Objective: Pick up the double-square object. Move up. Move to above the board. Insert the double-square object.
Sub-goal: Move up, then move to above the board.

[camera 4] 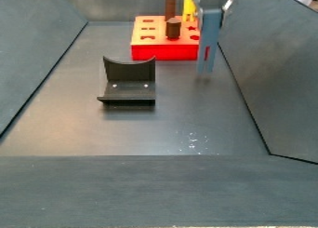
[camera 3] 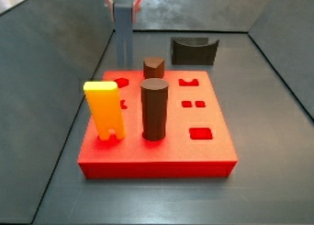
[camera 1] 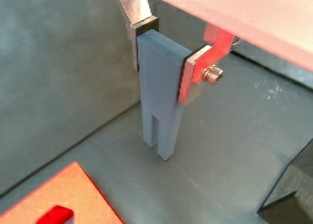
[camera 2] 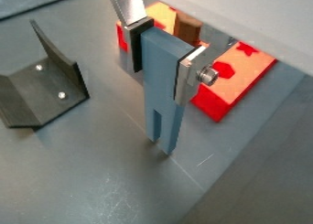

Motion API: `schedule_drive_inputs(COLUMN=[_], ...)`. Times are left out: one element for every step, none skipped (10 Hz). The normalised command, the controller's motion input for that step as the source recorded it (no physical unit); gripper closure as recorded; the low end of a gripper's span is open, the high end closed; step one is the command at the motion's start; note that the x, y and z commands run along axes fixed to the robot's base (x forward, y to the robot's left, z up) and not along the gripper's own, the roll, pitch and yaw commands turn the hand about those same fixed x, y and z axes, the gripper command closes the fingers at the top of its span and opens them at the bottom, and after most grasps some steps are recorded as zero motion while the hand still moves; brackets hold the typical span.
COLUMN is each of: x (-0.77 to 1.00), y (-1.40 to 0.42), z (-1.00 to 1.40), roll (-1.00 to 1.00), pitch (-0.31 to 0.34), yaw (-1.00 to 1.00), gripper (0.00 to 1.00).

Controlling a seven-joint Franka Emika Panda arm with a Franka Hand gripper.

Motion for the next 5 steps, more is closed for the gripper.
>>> schedule_drive_inputs(x=[-0.03, -0.02, 0.0, -0.21, -0.22], y=[-0.02, -0.02, -0.01, -0.45, -0.45], z=[0.51, 0.41, 0.18, 1.0, 1.0], roll=[0.01, 0.01, 0.02, -0.23, -0.22], pitch=[0.047, 0.049, 0.062, -0.045, -0.038], yaw=[0.03, 0.03, 0.02, -0.07, -0.07], gripper=[1.0, 1.0, 1.0, 1.0, 1.0])
